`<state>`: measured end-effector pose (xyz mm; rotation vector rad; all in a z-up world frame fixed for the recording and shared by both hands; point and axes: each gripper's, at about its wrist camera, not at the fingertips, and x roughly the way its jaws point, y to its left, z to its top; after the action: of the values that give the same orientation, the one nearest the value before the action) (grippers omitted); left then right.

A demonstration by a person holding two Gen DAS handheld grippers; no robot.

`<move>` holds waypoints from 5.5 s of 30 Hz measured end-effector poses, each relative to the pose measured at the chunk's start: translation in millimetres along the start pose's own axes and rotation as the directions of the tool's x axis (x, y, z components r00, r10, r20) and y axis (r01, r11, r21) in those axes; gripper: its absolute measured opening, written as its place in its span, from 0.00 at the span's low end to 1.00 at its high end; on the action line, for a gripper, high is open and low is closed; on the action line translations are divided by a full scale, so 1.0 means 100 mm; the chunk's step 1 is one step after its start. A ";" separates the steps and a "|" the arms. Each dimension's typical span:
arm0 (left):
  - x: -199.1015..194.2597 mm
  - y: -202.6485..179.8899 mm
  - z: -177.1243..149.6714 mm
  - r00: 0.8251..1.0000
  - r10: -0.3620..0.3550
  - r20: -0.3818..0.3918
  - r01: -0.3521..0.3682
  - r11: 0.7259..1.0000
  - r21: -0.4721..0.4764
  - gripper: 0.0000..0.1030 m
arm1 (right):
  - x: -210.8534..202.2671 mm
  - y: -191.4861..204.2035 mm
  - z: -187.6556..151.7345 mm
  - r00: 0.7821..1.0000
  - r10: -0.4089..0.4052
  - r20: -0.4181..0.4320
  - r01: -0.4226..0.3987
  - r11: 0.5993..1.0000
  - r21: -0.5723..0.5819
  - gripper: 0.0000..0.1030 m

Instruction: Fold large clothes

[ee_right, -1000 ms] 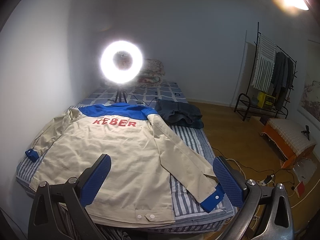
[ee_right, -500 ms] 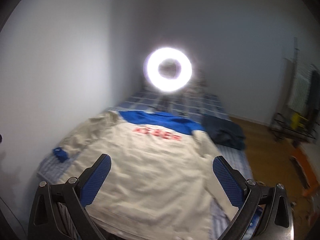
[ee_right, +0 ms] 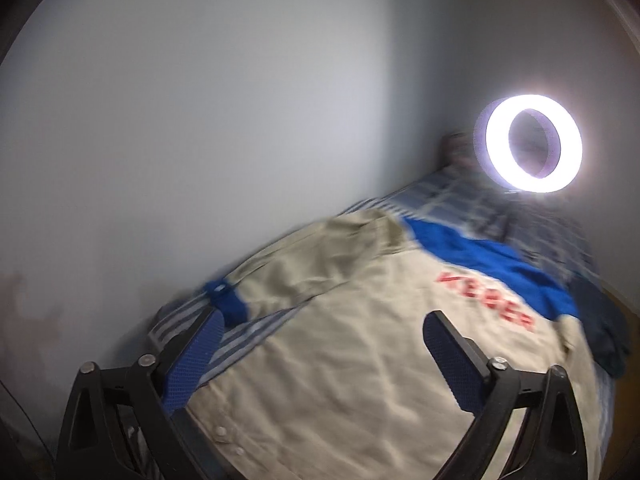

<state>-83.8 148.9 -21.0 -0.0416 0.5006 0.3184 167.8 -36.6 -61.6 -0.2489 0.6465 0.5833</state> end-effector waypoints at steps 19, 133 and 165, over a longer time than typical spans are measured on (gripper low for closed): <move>0.23 0.44 -0.19 0.982 0.135 -0.132 -0.151 0.982 -0.117 1.00 | 2.55 1.21 -0.04 0.900 0.200 -0.387 -0.260 0.959 -0.109 0.65; 3.04 -0.53 0.54 0.971 -0.201 -0.127 0.157 0.943 -0.293 0.00 | 0.67 -1.38 -0.99 0.973 0.212 -0.086 -0.173 0.928 0.330 0.44; 4.39 -0.25 -0.67 0.878 -0.380 -0.291 0.027 0.646 -0.762 0.12 | 1.07 -1.15 -0.62 0.949 0.309 -0.065 -0.278 0.915 0.294 0.54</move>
<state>257.0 244.4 -290.6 -1.0031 0.7733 0.2633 273.7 -108.3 -172.2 0.0883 0.8734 0.7608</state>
